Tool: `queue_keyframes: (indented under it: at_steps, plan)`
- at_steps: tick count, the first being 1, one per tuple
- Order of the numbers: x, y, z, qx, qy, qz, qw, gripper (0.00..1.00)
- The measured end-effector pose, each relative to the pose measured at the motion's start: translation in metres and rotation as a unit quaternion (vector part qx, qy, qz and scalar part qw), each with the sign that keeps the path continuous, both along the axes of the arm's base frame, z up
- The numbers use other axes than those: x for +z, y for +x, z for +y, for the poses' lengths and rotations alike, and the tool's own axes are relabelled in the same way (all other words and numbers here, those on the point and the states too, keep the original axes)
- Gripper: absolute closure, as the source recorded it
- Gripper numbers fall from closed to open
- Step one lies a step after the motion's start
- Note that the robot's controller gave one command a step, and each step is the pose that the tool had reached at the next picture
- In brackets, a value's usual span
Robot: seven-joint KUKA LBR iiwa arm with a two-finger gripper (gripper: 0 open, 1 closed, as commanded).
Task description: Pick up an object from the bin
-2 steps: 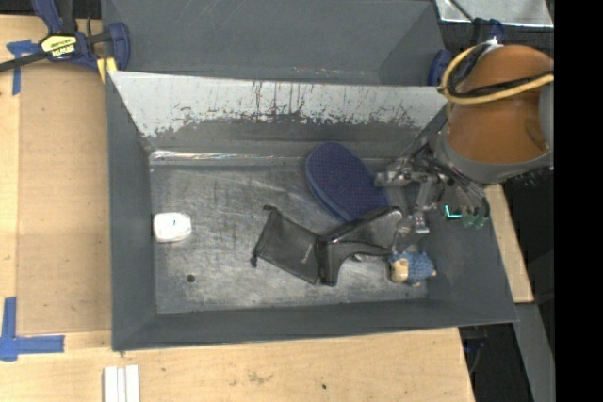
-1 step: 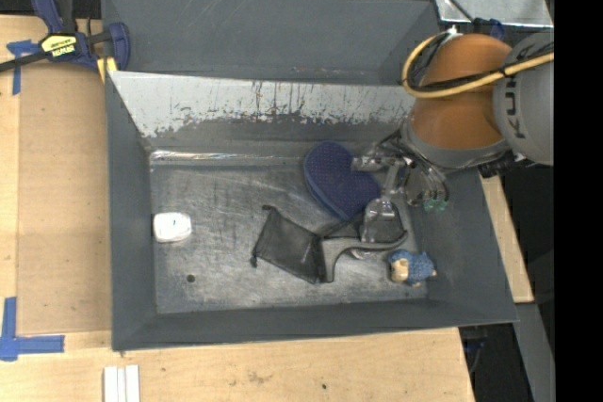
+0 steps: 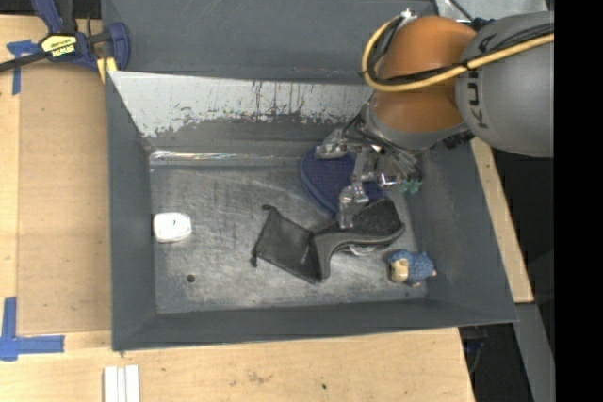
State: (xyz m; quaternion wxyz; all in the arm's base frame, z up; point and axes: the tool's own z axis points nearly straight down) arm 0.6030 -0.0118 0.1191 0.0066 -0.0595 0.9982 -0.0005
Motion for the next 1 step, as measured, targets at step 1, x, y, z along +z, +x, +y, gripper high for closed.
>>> queue_keyframes:
  at_steps: [1]
  plan:
    - [0.0388, -0.0398, 0.025, 0.061, 0.0, 0.0051, 0.9981, 0.0]
